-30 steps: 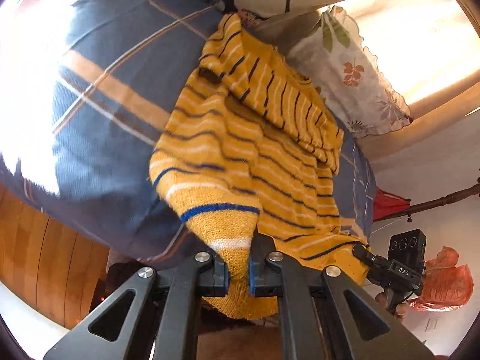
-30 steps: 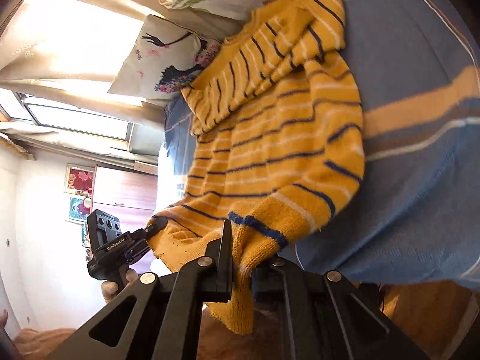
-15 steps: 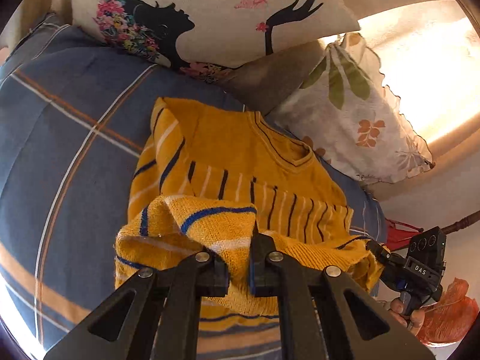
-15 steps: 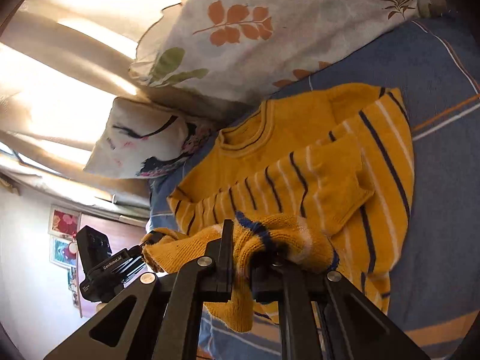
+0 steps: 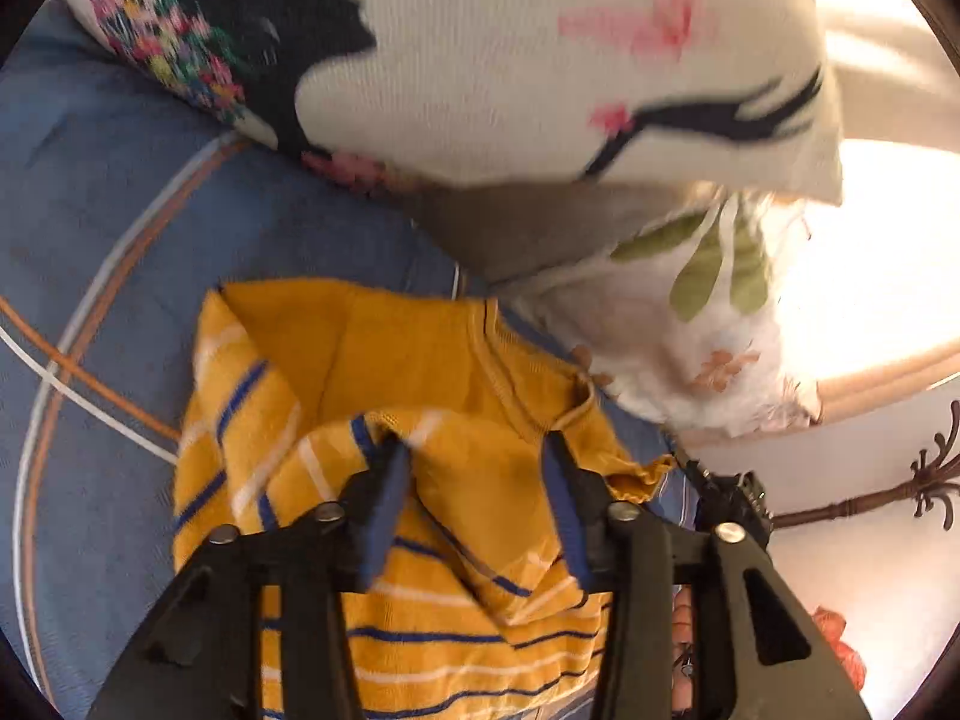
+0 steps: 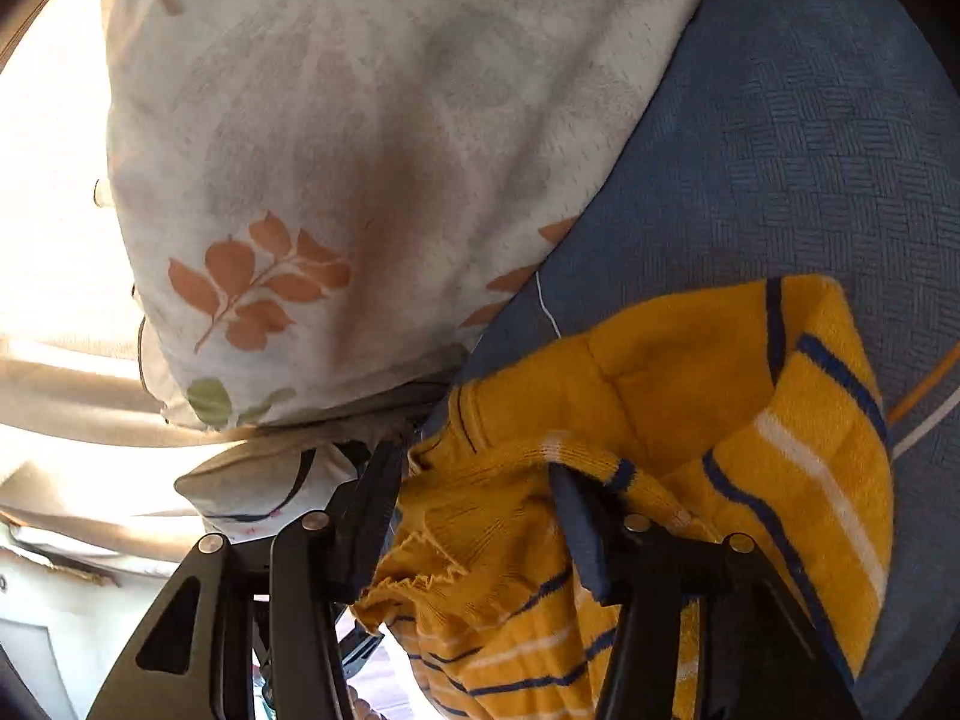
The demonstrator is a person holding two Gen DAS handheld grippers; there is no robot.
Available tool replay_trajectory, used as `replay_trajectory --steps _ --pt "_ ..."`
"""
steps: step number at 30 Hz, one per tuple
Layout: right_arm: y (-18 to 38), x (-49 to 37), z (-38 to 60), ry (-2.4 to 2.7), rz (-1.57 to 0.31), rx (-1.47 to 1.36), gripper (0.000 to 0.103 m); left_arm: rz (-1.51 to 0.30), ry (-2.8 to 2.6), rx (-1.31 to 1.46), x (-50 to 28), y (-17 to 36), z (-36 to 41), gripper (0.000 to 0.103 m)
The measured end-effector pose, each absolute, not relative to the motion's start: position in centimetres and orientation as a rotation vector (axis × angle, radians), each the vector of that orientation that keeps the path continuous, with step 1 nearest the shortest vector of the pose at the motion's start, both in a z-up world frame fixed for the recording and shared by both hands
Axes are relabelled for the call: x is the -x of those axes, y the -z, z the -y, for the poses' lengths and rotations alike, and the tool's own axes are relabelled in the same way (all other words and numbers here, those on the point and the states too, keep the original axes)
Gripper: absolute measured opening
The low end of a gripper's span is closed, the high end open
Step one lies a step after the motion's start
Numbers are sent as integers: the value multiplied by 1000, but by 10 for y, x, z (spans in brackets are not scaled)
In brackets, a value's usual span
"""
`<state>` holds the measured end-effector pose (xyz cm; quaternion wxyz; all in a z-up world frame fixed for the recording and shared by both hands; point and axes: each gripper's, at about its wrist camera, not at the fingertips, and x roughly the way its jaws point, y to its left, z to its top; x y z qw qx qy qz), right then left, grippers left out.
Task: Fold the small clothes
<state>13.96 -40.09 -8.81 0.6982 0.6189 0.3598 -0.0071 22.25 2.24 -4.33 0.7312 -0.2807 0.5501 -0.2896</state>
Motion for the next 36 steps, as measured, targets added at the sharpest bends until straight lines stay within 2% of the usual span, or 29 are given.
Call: replay_trajectory --steps 3,9,13,14,16,18,19,21,27,36 --pt "80 -144 401 28 -805 -1316 57 -1167 612 639 -225 31 -37 55" --pt "40 -147 382 -1 -796 -1157 58 -1151 490 487 -197 23 -54 56" --pt "20 -161 330 -112 -887 -1015 58 -1173 413 368 -172 31 -64 56" --pt "19 -168 311 -156 -926 -971 56 -1179 398 337 -164 34 -65 56" --pt "21 -186 266 -262 -1005 -867 33 -1189 369 277 -151 43 -67 56" --pt "28 -199 226 -330 -1067 -759 26 -1206 341 235 -146 54 -66 56" --pt "32 -206 210 -354 -1090 -716 22 -1229 339 228 -143 62 -71 44" --pt "42 -223 175 -390 -1140 -636 20 -1269 376 226 -144 71 -72 10" --pt "72 -272 99 -367 -1213 -346 20 -1238 364 209 -143 61 -91 6" --pt "85 -328 41 -358 -1226 -260 20 -1265 430 332 -147 70 -108 7"
